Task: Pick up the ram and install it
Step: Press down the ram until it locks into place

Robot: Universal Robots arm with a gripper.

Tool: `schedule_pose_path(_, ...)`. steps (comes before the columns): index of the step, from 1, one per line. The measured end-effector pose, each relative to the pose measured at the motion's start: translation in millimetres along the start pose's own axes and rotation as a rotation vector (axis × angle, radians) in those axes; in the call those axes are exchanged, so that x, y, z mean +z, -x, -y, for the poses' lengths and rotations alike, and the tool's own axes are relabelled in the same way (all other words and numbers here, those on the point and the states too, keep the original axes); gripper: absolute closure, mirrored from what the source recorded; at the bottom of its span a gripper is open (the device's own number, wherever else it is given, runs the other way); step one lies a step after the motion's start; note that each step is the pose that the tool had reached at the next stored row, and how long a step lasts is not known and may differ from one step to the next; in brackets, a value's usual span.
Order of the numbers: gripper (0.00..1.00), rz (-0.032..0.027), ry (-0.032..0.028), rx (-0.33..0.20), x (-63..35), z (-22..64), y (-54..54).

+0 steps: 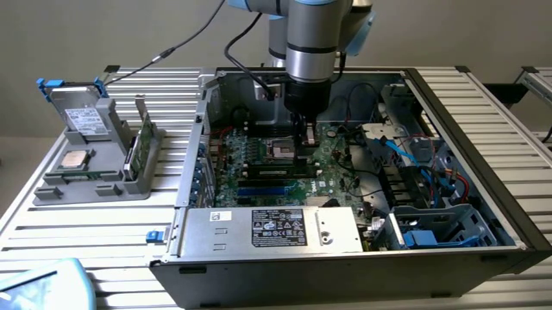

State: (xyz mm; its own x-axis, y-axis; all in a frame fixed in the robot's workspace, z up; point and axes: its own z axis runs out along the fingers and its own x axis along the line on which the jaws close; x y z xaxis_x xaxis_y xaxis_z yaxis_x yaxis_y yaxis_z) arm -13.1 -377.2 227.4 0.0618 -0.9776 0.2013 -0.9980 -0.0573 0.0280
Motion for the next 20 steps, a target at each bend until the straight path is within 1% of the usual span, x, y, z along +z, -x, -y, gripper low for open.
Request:
schedule_pose_path(8,0.90,0.0017,0.0005,0.001,5.9,0.5,1.1)
schedule_pose_path(10,0.90,0.0038,0.0002,0.001,6.3,0.5,1.3)
schedule_pose_path(12,0.90,0.0102,-0.0012,0.002,3.6,0.6,0.9)
schedule_pose_path(13,0.90,0.0118,-0.0011,0.002,0.9,0.5,0.4)
schedule_pose_path(14,0.90,0.0120,-0.0006,0.001,-2.2,0.2,-0.4)
schedule_pose_path(15,0.90,0.0134,-0.0006,0.001,-3.8,-0.4,-0.7)
schedule_pose_path(17,0.90,0.0148,-0.0008,0.001,-4.0,-2.5,-0.6)
schedule_pose_path(20,0.90,0.0144,-0.0005,0.002,-4.1,-8.2,-0.4)
